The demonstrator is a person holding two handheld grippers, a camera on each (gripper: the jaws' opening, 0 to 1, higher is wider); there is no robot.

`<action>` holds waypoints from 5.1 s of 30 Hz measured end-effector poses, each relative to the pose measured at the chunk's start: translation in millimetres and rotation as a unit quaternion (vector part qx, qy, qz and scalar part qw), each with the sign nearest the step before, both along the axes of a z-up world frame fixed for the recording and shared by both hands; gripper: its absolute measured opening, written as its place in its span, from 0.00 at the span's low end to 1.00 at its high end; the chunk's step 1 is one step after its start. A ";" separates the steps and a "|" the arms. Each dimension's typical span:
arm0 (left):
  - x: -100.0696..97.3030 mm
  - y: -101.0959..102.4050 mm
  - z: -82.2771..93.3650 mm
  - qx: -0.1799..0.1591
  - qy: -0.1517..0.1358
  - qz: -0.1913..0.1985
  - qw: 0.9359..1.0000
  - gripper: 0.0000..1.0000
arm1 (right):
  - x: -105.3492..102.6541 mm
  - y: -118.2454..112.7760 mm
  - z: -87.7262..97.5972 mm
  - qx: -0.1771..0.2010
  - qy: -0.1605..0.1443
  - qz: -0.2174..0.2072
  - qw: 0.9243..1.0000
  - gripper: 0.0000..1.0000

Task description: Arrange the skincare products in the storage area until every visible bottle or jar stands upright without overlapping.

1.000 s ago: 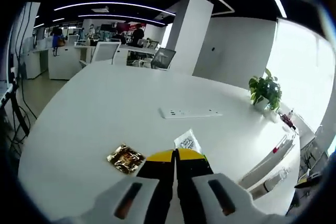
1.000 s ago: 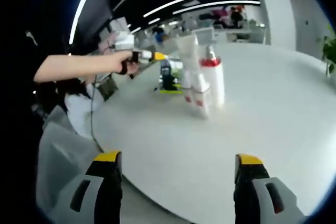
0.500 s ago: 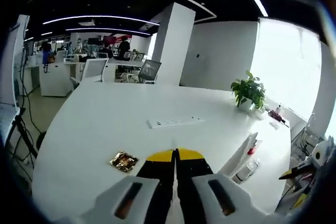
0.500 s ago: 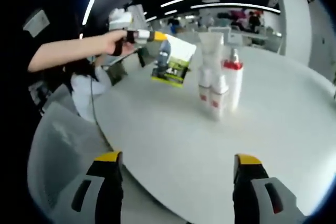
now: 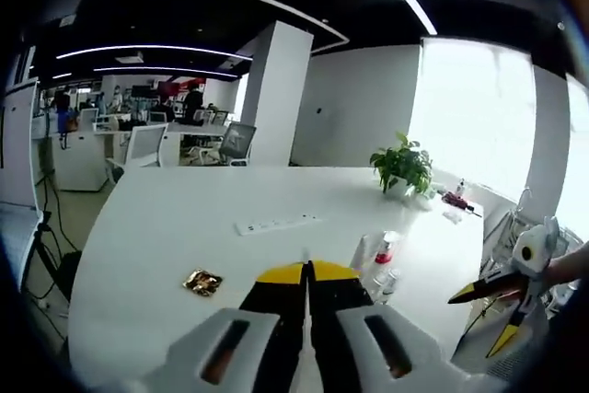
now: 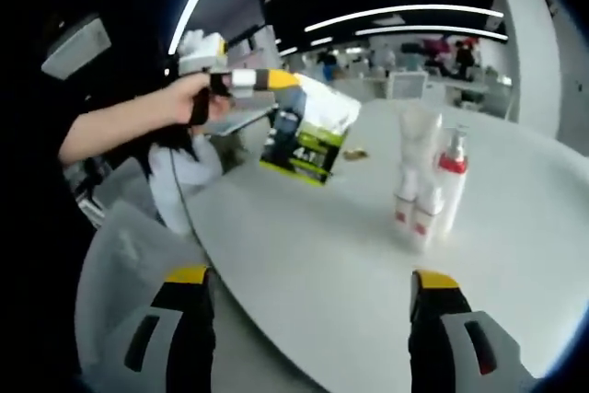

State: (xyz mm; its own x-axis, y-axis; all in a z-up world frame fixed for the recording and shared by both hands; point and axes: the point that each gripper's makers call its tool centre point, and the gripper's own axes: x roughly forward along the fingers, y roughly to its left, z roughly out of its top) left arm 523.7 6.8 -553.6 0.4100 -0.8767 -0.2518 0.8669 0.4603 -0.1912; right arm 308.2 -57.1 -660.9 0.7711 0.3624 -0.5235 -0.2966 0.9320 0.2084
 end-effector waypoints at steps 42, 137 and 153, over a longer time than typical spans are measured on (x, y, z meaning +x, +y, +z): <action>-179.3 17.7 106.0 -0.101 0.007 -0.219 0.971 0.04 | 22.1 79.3 89.6 0.114 -0.105 0.204 0.967 0.85; -195.5 36.1 34.2 -0.096 0.104 -0.157 0.977 0.06 | 18.2 75.0 147.0 0.111 -0.142 0.208 0.961 0.04; -197.2 34.2 32.8 -0.107 0.123 -0.164 0.973 0.06 | 8.5 81.0 148.0 0.148 -0.153 0.196 0.957 0.00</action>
State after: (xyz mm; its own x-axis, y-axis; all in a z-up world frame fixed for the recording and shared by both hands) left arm 326.5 41.0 -520.8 0.0489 -0.9934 -0.1038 0.8767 0.0925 -0.4720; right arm 316.6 23.9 -512.9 0.6465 0.7527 -0.1241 -0.7008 0.6503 0.2932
